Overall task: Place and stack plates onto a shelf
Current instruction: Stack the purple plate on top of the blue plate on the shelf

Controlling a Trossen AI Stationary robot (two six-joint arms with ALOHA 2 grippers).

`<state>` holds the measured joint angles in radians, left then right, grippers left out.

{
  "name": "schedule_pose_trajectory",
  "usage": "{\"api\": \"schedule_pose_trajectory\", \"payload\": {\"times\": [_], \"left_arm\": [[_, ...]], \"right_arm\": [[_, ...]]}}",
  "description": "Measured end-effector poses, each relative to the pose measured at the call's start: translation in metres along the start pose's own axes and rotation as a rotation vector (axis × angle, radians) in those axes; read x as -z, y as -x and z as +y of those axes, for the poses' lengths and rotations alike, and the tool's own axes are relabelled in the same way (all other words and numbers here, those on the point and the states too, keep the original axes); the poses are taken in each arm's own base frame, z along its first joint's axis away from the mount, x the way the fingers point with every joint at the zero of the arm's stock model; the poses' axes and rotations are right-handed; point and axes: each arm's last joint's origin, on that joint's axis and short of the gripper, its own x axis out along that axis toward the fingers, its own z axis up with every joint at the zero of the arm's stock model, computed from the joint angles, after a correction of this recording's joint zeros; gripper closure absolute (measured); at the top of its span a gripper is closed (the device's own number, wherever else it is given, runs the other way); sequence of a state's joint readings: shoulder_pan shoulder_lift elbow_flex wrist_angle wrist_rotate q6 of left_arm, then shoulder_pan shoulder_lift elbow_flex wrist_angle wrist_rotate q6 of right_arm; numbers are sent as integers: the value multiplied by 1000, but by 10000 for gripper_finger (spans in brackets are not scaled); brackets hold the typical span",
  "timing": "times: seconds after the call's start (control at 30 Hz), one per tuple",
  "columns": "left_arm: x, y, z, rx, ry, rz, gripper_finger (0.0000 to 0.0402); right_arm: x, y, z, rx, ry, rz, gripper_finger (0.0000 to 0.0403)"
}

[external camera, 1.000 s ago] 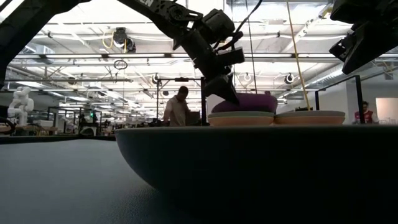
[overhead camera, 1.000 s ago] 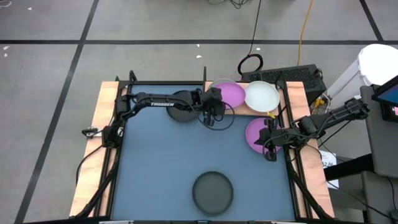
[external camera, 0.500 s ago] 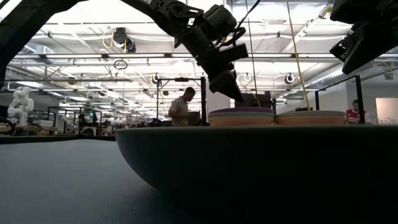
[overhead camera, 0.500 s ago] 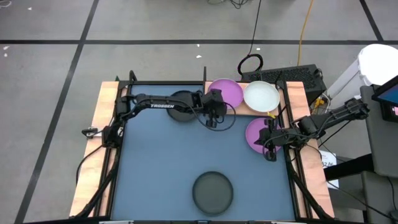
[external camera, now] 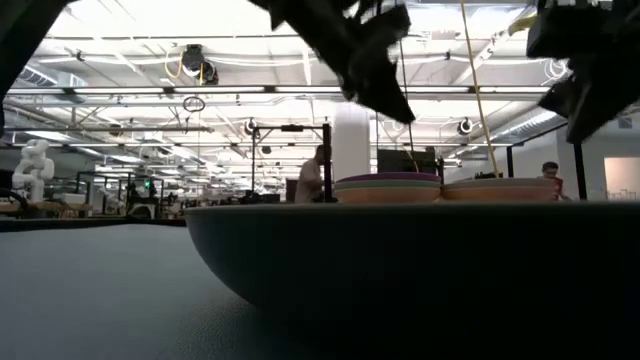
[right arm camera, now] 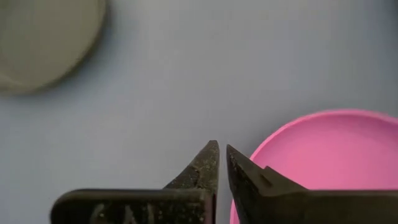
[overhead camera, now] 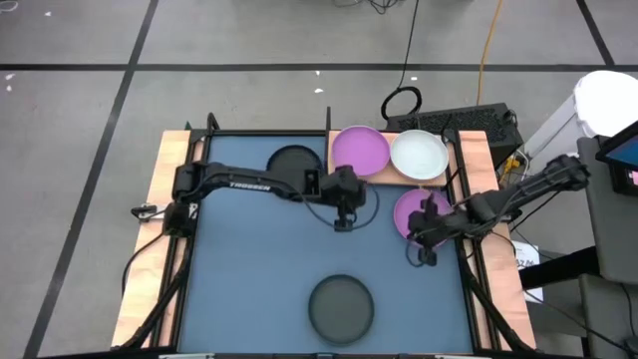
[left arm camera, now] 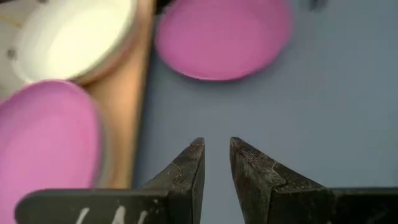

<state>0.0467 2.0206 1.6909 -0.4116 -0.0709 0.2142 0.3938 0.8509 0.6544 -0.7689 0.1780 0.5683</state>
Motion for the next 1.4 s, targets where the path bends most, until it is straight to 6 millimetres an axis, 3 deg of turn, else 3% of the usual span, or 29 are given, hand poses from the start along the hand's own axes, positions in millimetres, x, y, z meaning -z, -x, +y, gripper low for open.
{"api": "schedule_pose_trajectory", "payload": {"times": [0.23, 0.5, 0.83, 1.07, 1.4], "left_arm": [[-7, 25, -50, 78, 0, -70, 320], [38, 22, -105, 57, 83, -183, 321], [91, 21, -155, 37, 245, -249, 321], [106, 28, -177, -44, 268, -289, 321], [112, 30, -183, -69, 306, -291, 321]], "right_arm": [[6, -14, 12, 5, -21, 119, 339], [18, -10, 15, 16, -46, 191, 288], [31, -8, 13, 96, 25, 306, 282], [32, -16, 15, 126, 96, 347, 272], [31, -29, 20, 178, 113, 369, 253]]}}
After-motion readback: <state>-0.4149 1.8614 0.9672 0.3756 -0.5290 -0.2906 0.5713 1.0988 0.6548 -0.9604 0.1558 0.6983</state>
